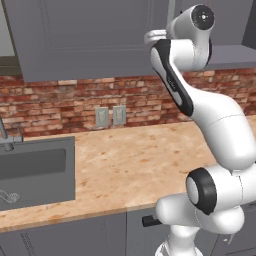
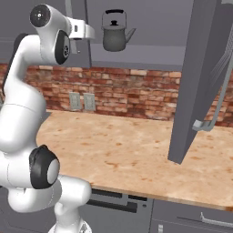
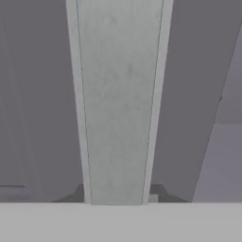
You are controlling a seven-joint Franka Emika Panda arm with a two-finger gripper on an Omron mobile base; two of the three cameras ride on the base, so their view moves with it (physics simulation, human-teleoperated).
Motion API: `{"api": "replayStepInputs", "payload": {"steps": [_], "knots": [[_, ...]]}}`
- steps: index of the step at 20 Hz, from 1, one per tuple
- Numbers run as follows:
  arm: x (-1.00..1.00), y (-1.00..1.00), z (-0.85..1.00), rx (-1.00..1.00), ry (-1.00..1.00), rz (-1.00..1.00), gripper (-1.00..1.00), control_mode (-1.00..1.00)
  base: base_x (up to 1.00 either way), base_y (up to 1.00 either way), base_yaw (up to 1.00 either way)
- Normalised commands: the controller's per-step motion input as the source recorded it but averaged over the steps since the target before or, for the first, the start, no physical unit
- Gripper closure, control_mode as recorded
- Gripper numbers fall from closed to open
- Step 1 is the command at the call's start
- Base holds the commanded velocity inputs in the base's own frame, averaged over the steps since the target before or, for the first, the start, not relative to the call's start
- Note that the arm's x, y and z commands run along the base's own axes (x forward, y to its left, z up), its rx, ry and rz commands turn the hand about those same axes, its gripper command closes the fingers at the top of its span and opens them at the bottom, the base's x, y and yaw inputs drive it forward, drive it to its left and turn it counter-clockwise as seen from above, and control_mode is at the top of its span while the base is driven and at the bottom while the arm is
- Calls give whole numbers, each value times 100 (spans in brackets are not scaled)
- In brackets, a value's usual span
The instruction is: Open the cabinet, pick the kettle from the cabinet, and place it in the sink.
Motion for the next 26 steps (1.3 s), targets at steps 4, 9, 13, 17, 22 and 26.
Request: {"api": "replayStepInputs", "payload": {"steps": [4,9,13,17,22,26], "knots": [[35,39,0,0,7,-8,100,-100,0,0,0],[31,33,-2,0,13,-4,100,-100,0,0,0],[-19,22,-9,0,9,3,100,-100,0,0,0],[-51,30,-10,0,0,5,100,-100,0,0,0],[-58,39,-6,0,0,2,100,-100,0,0,0],[-56,47,0,0,-1,0,100,-100,0,0,0]]}}
